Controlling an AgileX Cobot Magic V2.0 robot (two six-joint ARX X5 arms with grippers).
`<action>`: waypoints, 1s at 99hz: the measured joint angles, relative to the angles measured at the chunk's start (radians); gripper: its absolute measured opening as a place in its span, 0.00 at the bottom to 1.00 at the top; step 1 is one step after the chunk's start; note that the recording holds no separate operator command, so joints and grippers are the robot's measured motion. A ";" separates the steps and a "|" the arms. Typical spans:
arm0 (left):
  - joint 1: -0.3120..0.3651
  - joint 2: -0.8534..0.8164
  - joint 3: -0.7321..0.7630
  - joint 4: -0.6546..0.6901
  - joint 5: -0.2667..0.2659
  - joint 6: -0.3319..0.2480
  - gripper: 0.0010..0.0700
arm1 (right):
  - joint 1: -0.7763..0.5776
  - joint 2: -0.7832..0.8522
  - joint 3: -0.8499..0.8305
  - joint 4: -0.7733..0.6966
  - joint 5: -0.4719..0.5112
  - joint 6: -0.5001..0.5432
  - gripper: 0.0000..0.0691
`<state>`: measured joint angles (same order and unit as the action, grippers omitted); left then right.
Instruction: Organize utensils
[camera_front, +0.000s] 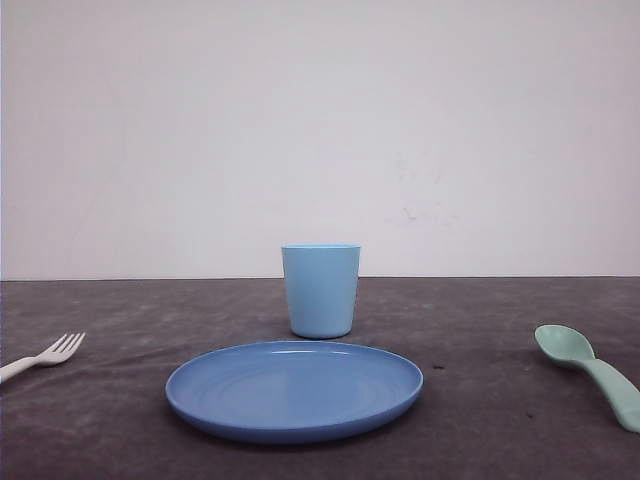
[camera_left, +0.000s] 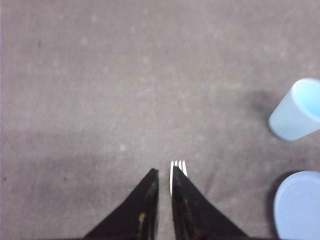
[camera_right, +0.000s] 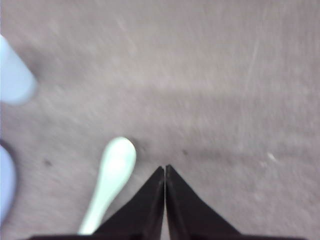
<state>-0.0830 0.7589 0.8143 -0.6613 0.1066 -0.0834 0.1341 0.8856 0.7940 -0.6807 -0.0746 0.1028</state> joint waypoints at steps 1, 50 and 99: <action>-0.001 0.003 0.000 -0.001 -0.002 0.002 0.02 | 0.001 0.004 0.000 -0.002 0.001 0.000 0.00; -0.005 0.019 0.000 -0.034 -0.003 0.007 0.37 | 0.010 0.053 0.000 -0.017 0.012 -0.025 0.70; -0.147 0.072 -0.031 -0.075 0.048 -0.120 0.78 | 0.010 0.053 0.000 -0.019 0.019 -0.025 0.96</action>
<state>-0.2302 0.8314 0.7834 -0.7364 0.1547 -0.2035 0.1440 0.9382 0.7940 -0.7002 -0.0555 0.0780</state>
